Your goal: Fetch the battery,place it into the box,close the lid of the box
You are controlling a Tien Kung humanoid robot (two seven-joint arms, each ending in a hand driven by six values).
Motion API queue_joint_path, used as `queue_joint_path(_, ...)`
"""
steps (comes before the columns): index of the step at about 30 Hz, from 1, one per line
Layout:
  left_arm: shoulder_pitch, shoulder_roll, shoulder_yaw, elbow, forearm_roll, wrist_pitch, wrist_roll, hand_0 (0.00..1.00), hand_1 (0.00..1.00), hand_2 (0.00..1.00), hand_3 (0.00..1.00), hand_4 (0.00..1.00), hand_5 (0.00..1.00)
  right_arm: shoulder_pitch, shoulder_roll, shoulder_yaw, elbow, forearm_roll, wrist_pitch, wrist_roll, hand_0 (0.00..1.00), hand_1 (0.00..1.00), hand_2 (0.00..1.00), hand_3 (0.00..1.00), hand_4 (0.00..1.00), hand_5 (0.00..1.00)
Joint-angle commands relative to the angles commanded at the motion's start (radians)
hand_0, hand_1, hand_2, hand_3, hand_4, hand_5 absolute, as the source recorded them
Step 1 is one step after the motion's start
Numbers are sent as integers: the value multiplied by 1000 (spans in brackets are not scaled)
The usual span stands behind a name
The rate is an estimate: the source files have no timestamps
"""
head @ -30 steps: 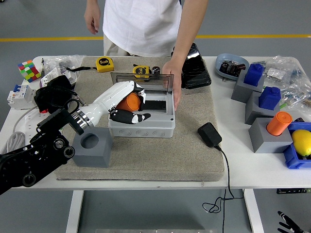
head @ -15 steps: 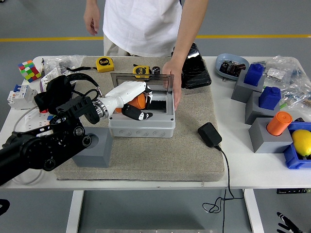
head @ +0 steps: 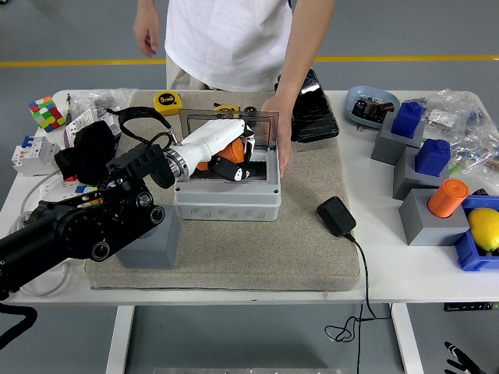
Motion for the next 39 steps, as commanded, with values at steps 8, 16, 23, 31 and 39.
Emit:
queue_joint_path(8,2,-6,12,-1,4,6,-10,196,295,350,466,902,2,-1,0,-5,0,5,1,1,624,687,669,546,909,482)
queue_joint_path(16,1,-9,23,3,15,5,-11,215,340,383,488,909,2,1,0,-13,0,11,1,3,622,687,670,548,909,482)
queue_joint_path(23,3,-7,27,3,16,4,-10,243,399,418,526,914,2,1,0,-10,0,9,2,2,624,687,670,548,909,482)
queue_joint_path(31,6,-7,21,-3,14,12,-24,276,410,429,530,984,2,2,0,-13,0,11,3,2,624,687,670,548,910,479)
queue_joint_path(39,13,0,7,-40,20,21,-43,289,437,444,540,998,32,2,-1,-7,0,8,4,2,624,687,670,548,910,481)
